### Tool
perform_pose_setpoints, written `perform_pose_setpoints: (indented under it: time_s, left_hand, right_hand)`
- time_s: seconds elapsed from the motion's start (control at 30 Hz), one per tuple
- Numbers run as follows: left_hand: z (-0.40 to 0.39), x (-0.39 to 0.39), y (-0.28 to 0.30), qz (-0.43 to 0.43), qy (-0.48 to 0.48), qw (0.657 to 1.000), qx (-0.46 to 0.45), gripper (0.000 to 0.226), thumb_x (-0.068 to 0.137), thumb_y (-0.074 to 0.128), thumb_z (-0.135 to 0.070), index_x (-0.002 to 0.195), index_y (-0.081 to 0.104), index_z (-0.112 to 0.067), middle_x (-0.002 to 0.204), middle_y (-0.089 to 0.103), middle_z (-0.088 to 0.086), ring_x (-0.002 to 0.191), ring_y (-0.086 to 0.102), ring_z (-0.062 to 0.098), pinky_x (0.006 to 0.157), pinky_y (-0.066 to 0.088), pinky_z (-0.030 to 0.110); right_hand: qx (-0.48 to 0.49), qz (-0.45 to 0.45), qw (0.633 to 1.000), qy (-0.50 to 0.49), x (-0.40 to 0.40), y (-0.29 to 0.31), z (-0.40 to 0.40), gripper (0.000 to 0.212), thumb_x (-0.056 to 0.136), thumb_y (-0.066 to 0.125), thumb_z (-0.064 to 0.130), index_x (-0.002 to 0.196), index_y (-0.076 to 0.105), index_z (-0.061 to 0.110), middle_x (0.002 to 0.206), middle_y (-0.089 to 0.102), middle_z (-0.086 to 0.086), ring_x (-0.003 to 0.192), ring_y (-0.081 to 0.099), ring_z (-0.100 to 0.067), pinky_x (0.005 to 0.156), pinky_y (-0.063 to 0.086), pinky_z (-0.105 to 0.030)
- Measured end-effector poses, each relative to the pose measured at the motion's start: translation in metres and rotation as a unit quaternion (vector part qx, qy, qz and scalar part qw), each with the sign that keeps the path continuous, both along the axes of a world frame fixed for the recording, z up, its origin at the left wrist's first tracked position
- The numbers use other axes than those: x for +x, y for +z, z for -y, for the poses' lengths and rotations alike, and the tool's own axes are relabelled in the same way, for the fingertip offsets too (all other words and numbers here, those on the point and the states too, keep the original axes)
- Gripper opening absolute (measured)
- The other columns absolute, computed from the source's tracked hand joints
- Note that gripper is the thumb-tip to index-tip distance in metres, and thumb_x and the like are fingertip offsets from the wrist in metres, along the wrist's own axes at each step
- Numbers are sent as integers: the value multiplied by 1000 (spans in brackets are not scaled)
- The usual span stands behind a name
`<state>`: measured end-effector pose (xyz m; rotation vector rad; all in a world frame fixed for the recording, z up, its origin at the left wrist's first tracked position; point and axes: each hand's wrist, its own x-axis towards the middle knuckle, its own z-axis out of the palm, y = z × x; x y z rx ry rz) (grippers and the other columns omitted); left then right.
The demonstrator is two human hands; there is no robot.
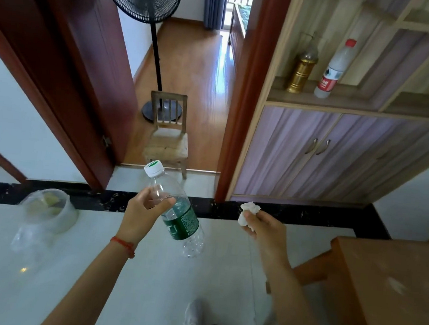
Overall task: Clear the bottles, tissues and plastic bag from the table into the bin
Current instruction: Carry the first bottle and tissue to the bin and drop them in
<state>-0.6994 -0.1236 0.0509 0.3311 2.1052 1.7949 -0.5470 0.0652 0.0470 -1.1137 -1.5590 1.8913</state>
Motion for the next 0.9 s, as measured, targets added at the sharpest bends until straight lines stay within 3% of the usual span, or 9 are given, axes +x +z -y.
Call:
perform_pose_setpoints:
  time_s: [0.17,0.27,0.4,0.63,0.8,0.9]
  left_hand:
    - [-45,-48,-1,-14,5,1000,-12,25,77,70,-13,99,58,-17,88,65,-7,80,61,4,62,45,11]
    - [-68,-75,-4,-8,-2,1000,-15,26,77,70,-13,101,59,-13,91,67,-3,83,63,8,65,45,15]
    - [-103,-114,-9,-4,-16,1000,-15,29,77,70,-12,102,58,-15,89,65,-6,81,62,4,61,47,11]
    - [-177,-193,-16,6,-102,995,0,30,76,70,-11,102,57,-18,90,67,-5,81,63,4,59,49,7]
    - [-234,-238,-18,40,-183,982,-4,34,74,71,-9,104,57,-17,92,66,-3,83,63,8,59,50,8]
    - [-269,-255,-19,34,-236,971,-14,30,74,70,-7,97,58,-21,90,66,-3,80,63,12,56,50,10]
  right_hand:
    - [-4,5,1000,0,-49,2,-45,7,80,67,5,76,71,9,78,67,-9,72,63,-16,63,56,-17]
    - [-24,-11,1000,-12,-74,3,-67,15,80,67,4,73,71,16,76,68,-8,71,64,-15,61,57,-17]
    - [-42,-11,998,-37,-105,-3,-96,7,80,67,4,81,72,9,75,69,-6,71,65,-14,60,55,-16]
    - [-52,-14,992,-114,-166,-14,-145,11,80,66,1,87,72,6,73,70,-1,67,66,-8,59,54,-15]
    - [-46,-5,983,-178,-197,-15,-175,12,82,64,1,74,70,7,80,65,-10,76,62,-18,73,56,-27]
    - [-45,2,974,-221,-203,-17,-189,7,82,64,1,82,69,-4,79,64,-11,74,61,-17,64,56,-19]
